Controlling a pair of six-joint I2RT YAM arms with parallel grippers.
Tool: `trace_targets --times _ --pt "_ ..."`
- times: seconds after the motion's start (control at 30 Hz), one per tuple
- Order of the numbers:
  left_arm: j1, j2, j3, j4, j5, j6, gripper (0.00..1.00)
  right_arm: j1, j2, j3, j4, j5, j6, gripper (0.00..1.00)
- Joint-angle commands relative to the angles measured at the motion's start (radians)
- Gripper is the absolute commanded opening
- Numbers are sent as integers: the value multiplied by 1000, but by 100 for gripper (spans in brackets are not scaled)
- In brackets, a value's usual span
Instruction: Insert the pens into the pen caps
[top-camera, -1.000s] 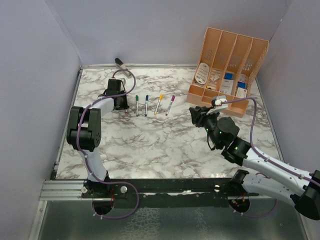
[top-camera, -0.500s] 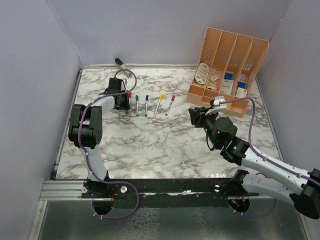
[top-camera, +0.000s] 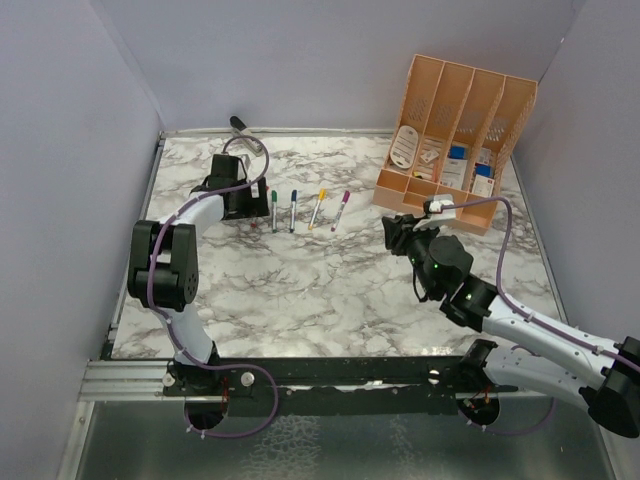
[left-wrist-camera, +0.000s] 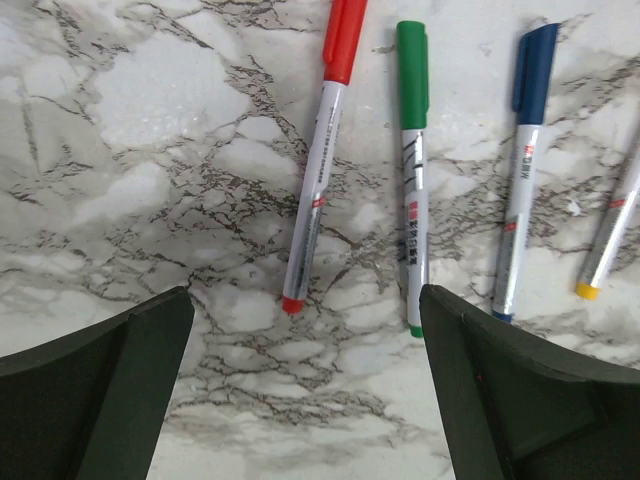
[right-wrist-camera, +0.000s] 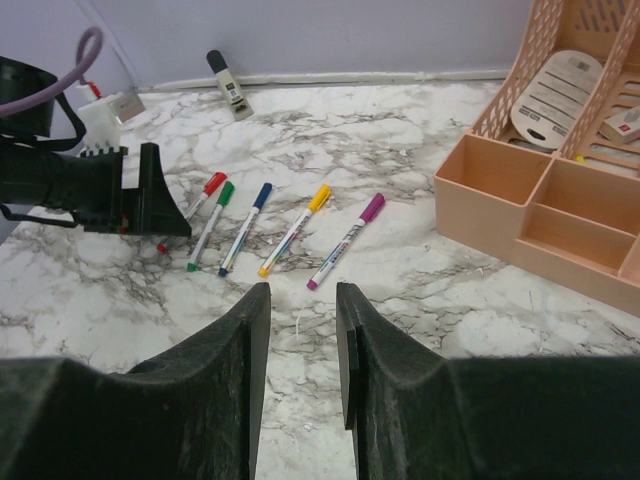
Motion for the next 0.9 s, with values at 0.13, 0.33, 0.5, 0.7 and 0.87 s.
trace_targets --times 0.13,0.33,0.5,0.7,0.87 --pt "1 -258 -38 2 -47 -6 99 -131 0 -12 3 103 7 38" --pt "11 -335 -40 -40 -125 17 99 -602 29 -20 -69 -219 197 42" --pt "96 -354 -69 -65 -265 -49 99 -907 49 -54 -79 -403 305 43" --pt "144 -333 -63 -118 -471 -97 99 -931 44 -64 -83 -374 296 43" --pt "148 -319 -55 -126 -471 -101 99 -931 47 -68 -83 -381 296 43"
